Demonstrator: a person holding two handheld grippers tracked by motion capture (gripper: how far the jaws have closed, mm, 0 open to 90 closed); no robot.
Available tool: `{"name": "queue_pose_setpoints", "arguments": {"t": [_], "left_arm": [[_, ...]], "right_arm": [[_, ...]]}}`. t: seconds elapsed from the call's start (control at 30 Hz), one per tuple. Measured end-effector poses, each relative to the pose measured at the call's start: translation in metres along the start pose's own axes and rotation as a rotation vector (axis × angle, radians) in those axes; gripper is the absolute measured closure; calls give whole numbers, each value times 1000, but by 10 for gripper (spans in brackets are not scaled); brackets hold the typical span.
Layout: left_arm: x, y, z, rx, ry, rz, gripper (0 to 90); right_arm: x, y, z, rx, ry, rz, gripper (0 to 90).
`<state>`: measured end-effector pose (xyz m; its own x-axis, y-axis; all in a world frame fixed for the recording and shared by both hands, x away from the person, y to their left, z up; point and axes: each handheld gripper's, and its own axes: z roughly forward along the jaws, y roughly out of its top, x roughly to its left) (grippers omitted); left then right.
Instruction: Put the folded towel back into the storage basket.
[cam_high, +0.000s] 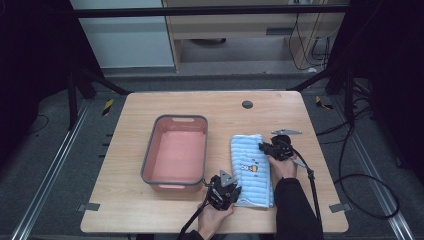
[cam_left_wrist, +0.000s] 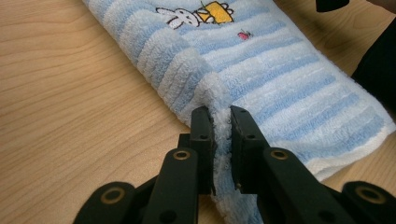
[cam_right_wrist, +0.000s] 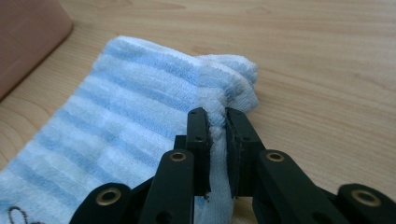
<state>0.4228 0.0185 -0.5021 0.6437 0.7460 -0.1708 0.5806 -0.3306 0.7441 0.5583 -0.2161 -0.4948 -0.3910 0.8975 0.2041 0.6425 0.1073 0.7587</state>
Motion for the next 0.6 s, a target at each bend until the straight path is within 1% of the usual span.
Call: {"name": "queue_pose_setpoints", "arguments": {"t": [0.07, 0.1, 0.17, 0.3, 0.37, 0.4, 0.43, 0.47, 0.53, 0.57, 0.6], "left_arm": [[1, -1, -1, -10, 0, 1, 821], [1, -1, -1, -10, 0, 1, 823], [3, 1, -3, -19, -9, -13, 829], [5, 3, -8, -37, -17, -13, 836], [5, 7, -16, -54, -29, -9, 837], [5, 7, -16, -54, -29, -9, 837], [4, 9, -21, -65, -30, 3, 837], [4, 9, -21, -65, -30, 3, 837], [2, 13, -27, -82, -31, 9, 837], [2, 15, -29, -91, -40, 7, 837], [2, 16, -32, -97, -42, 10, 837]], "right_arm": [[2, 3, -6, -23, 10, -7, 815], [2, 4, -8, -27, 11, -11, 815], [4, 5, -12, -40, 13, -18, 815], [6, 7, -18, -51, 13, -26, 816], [10, 10, -24, -70, 11, -35, 817], [10, 10, -24, -70, 11, -35, 817], [14, 14, -29, -85, 5, -41, 817], [14, 15, -31, -93, 4, -47, 817], [16, 17, -34, -100, 1, -46, 817], [18, 19, -37, -108, 1, -42, 817], [21, 23, -42, -119, -12, -41, 817]]}}
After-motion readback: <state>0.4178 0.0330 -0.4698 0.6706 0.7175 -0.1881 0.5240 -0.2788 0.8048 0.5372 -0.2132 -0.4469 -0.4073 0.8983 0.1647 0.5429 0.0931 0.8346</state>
